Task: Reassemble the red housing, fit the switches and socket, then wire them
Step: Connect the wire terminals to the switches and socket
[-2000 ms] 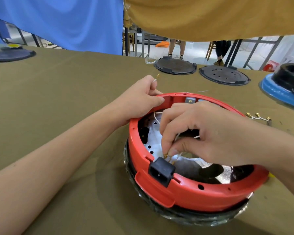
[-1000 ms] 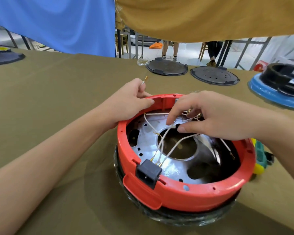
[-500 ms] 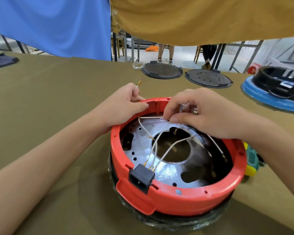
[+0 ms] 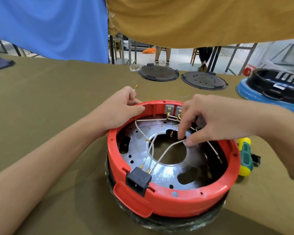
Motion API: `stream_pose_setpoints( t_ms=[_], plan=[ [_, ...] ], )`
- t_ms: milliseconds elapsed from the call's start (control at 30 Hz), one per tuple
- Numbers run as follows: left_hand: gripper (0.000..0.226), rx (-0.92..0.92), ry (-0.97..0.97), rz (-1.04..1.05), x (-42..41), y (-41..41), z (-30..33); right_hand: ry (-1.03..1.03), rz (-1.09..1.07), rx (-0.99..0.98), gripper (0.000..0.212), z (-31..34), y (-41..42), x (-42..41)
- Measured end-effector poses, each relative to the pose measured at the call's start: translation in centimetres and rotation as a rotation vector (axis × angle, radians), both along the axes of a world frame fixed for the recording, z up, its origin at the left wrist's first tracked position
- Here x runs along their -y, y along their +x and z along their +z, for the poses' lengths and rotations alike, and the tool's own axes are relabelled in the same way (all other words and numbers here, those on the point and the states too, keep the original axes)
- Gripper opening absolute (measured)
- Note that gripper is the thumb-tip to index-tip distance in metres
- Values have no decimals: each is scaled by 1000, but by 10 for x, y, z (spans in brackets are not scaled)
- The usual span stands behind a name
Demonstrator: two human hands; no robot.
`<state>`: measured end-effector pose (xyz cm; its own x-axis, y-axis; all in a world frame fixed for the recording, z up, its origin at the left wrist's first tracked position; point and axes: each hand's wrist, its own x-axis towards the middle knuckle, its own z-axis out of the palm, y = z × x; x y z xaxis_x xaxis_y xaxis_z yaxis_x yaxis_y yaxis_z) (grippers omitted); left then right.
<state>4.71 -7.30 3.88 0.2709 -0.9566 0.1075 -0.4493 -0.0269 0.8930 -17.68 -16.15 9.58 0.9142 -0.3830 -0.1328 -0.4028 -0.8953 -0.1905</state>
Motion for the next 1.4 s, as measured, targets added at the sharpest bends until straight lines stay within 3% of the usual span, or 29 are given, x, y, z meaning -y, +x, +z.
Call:
stream_pose_setpoints(
  t_ms=[267,500,967,1233,1400],
  plan=[
    [34,8,1,20,-3,-2,1,-22,4,27,7,6,1,-8],
    [36,-31,7,21,-4,-3,2,308,258,176,13,8,16,-64],
    [35,-23,20,17,-5,-4,4,272,339,146,11,-6,20,-62],
    [35,52,4,29,-8,-6,7,299,238,306,13,-24,19,-61],
    [35,57,-7,13,-7,-4,4,293,265,189,8,-5,18,-53]
  ],
)
